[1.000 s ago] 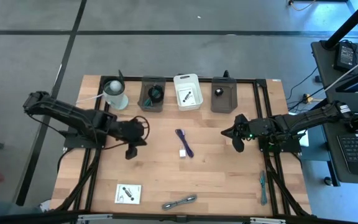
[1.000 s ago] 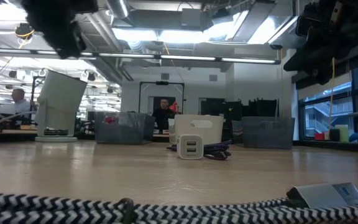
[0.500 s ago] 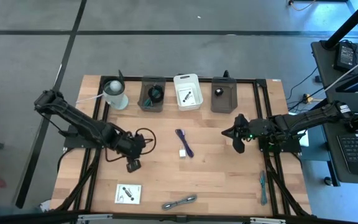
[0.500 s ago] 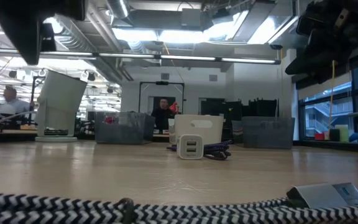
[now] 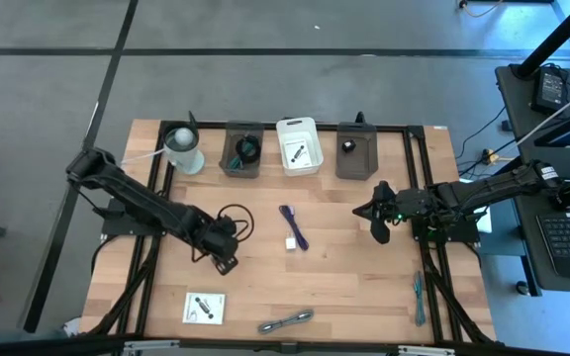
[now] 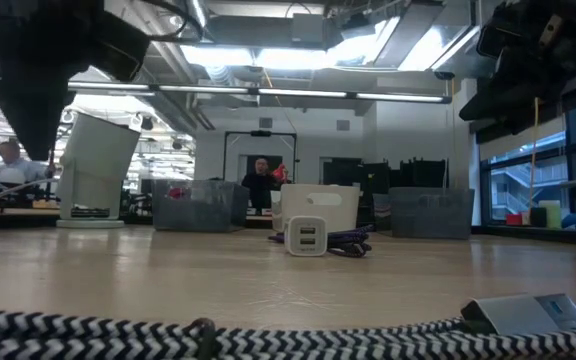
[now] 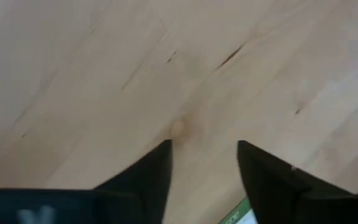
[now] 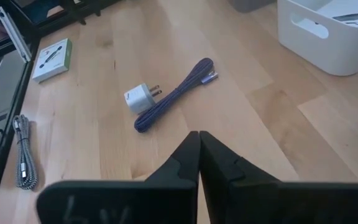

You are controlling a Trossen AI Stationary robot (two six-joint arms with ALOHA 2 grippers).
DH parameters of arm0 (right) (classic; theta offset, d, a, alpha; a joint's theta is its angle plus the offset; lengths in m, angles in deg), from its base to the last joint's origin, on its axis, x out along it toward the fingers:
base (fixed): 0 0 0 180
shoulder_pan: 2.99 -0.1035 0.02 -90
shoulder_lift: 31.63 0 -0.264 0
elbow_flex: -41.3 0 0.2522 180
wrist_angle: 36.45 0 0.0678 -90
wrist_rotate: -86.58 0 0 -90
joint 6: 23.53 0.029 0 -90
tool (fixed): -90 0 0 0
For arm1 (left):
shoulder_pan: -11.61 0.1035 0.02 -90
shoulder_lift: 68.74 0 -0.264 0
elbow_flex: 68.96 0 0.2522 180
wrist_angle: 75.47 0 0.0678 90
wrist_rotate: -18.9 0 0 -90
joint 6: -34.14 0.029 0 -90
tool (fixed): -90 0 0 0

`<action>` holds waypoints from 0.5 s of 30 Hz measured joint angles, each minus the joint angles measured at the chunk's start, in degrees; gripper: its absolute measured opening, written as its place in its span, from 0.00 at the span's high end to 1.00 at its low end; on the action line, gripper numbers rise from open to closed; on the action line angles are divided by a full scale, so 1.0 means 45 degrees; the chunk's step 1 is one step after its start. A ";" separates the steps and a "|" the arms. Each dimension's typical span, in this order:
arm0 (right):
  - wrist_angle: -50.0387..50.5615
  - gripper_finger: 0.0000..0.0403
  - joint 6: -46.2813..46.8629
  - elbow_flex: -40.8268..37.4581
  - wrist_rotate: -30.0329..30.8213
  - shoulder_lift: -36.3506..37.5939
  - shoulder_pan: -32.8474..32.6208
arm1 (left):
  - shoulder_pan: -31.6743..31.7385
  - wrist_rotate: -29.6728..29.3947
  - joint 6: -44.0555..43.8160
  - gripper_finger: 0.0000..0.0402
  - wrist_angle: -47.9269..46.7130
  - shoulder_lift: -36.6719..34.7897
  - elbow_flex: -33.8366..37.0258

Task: Pick and place items into bin
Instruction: Put the white card reader box into the white bin

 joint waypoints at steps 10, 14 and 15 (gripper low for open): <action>0.0000 0.97 0.0009 0.0000 -0.0005 0.0000 0.0001 | 0.0000 0.0005 0.0100 0.18 0.0000 0.0393 0.0000; 0.0000 0.97 -0.0023 0.0000 -0.0005 0.0000 0.0004 | -0.0028 0.0008 0.0855 0.11 -0.0002 0.0393 0.0000; 0.0000 0.97 -0.0023 0.0000 -0.0005 0.0000 0.0004 | -0.0053 -0.0003 0.1326 0.11 0.0003 0.0393 0.0000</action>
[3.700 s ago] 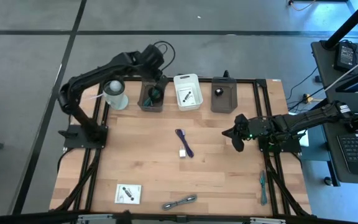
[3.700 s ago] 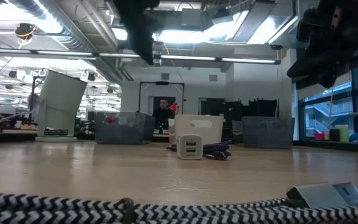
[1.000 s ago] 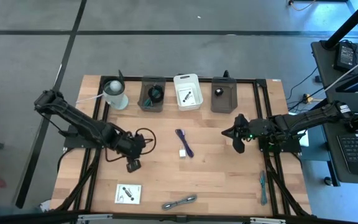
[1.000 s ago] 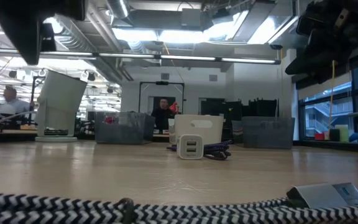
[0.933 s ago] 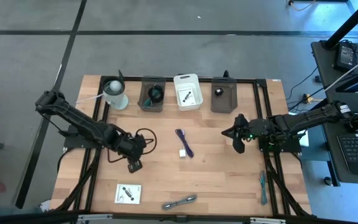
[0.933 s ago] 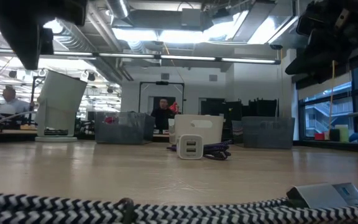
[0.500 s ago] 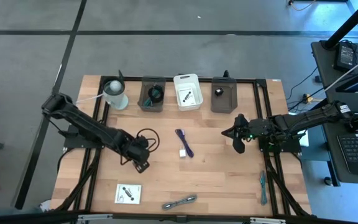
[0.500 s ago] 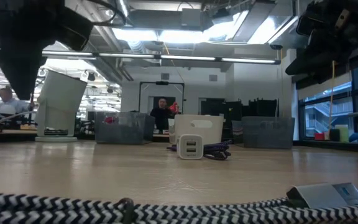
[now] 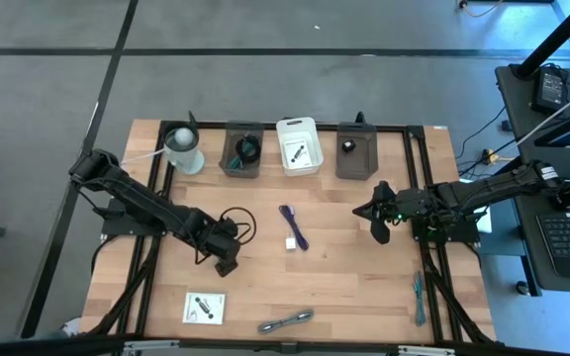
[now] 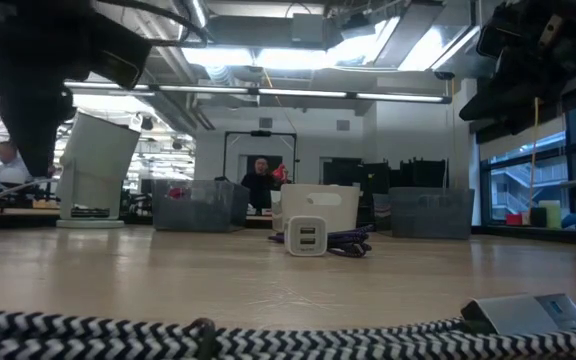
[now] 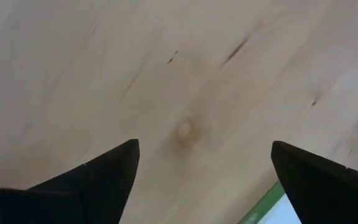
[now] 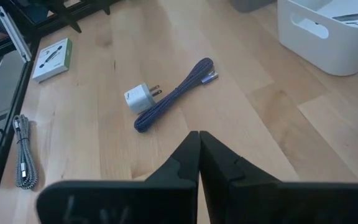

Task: Pick and place items into bin
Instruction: Put the white card reader box into the white bin

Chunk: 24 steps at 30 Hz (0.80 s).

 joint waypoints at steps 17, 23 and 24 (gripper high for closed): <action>0.0000 0.97 -0.0039 0.0000 0.0000 0.0000 0.0000 | -0.0647 0.0050 0.0611 0.28 0.1682 -0.0005 0.0000; 0.0000 0.97 -0.0044 0.0000 0.0000 0.0000 0.0000 | -0.0527 -0.0329 -0.0665 0.28 0.1784 -0.0005 0.0000; 0.0000 0.97 -0.0044 0.0000 0.0005 0.0000 0.0000 | -0.0518 -0.0290 -0.0916 0.28 0.1851 -0.0005 0.0000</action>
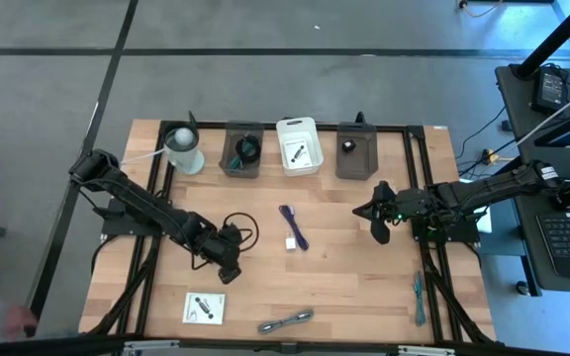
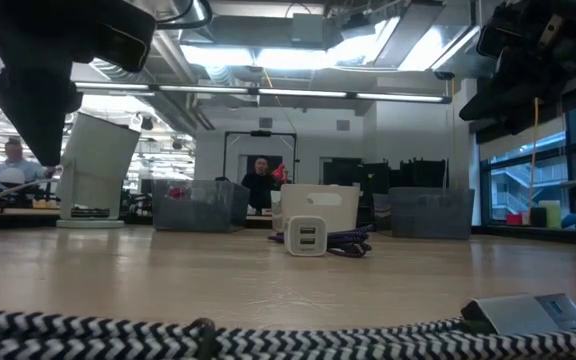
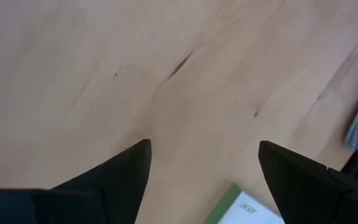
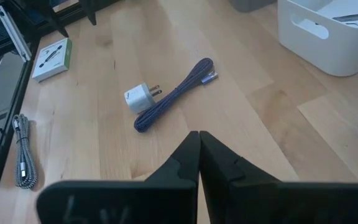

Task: Pick and place items into bin
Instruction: Put the white card reader box into the white bin

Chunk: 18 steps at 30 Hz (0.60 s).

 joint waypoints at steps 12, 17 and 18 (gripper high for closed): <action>0.0000 0.97 0.0019 0.0000 0.0000 0.0000 0.0000 | 0.0356 0.0064 -0.1214 0.09 -0.0733 -0.0005 0.0000; 0.0000 0.97 0.0039 0.0000 0.0000 0.0000 0.0004 | 0.0362 -0.0015 -0.1521 0.02 -0.1256 -0.0005 0.0000; 0.0000 0.97 0.0029 0.0000 0.0000 0.0000 0.0000 | 0.0362 -0.0067 -0.1636 0.02 -0.1368 -0.0005 0.0000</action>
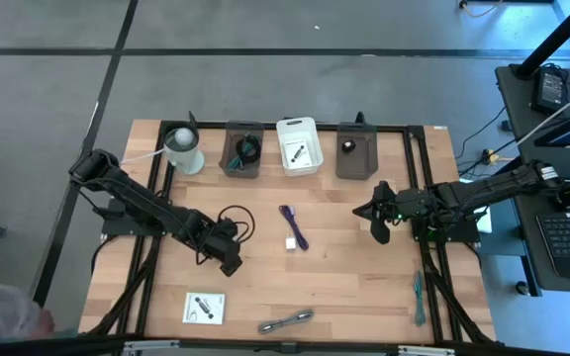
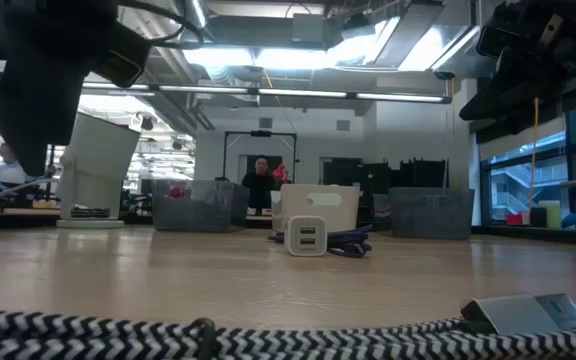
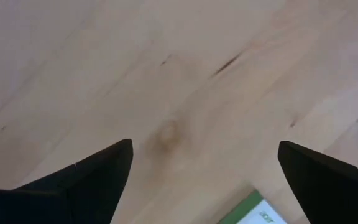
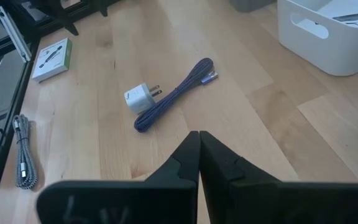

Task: Pick and place items into bin
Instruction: Put the white card reader box into the white bin

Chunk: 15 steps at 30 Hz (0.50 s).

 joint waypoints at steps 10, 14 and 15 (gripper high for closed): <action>0.0000 0.97 -0.0024 0.0000 0.0000 0.0000 0.0000 | 0.0021 -0.0383 -0.0462 0.01 0.0238 0.0000 0.0000; 0.0000 0.97 -0.0029 0.0000 0.0000 0.0000 0.0005 | 0.0053 -0.0320 -0.0390 0.01 0.0252 0.0000 0.0000; 0.0000 0.97 -0.0031 0.0000 0.0000 0.0000 0.0005 | 0.0053 -0.0320 -0.0477 0.00 0.0253 0.0000 0.0000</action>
